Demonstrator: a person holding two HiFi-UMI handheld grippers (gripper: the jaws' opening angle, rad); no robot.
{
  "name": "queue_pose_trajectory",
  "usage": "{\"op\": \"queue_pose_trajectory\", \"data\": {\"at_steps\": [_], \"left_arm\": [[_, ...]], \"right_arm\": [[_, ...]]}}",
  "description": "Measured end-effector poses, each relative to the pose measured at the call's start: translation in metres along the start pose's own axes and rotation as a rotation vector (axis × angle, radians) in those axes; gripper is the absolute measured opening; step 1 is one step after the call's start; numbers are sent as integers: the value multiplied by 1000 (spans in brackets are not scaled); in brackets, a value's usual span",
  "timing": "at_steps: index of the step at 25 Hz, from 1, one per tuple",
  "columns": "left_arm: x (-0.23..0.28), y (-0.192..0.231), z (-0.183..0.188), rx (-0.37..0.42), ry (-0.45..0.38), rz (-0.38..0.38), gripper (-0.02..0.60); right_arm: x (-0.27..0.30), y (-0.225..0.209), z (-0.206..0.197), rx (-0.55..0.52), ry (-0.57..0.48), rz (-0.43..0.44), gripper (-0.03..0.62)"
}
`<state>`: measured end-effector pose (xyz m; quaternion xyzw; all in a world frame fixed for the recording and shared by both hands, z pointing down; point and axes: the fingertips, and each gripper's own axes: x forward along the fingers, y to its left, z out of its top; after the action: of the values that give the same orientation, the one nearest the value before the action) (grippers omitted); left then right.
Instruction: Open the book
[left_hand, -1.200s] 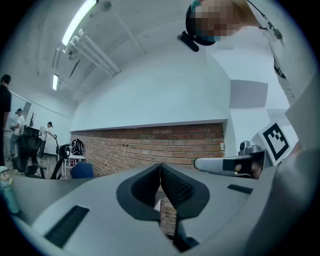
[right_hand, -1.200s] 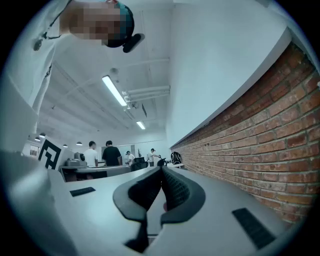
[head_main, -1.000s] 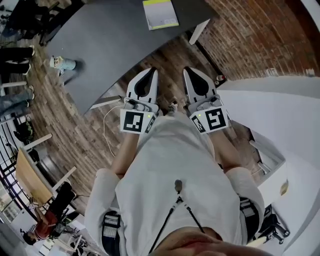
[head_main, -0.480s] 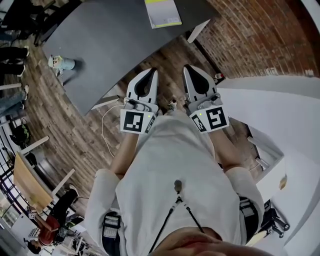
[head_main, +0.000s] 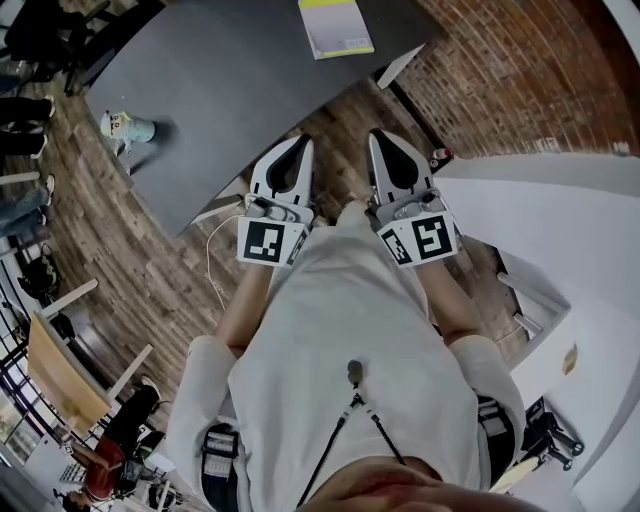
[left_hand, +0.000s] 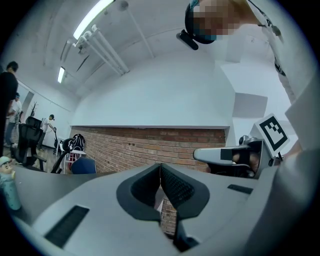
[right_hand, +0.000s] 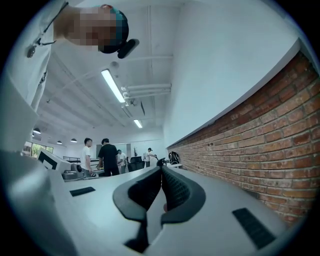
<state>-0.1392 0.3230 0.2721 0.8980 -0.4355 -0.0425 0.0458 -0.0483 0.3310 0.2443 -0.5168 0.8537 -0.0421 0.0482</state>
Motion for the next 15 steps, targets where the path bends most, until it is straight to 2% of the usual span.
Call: {"op": "queue_pose_trajectory", "data": {"at_steps": [9, 15], "left_arm": [[11, 12, 5, 12, -6, -35, 23], [29, 30, 5, 15, -12, -1, 23]], "right_arm": [[15, 4, 1, -21, 11, -16, 35], [35, -14, -3, -21, 21, 0, 35]]}}
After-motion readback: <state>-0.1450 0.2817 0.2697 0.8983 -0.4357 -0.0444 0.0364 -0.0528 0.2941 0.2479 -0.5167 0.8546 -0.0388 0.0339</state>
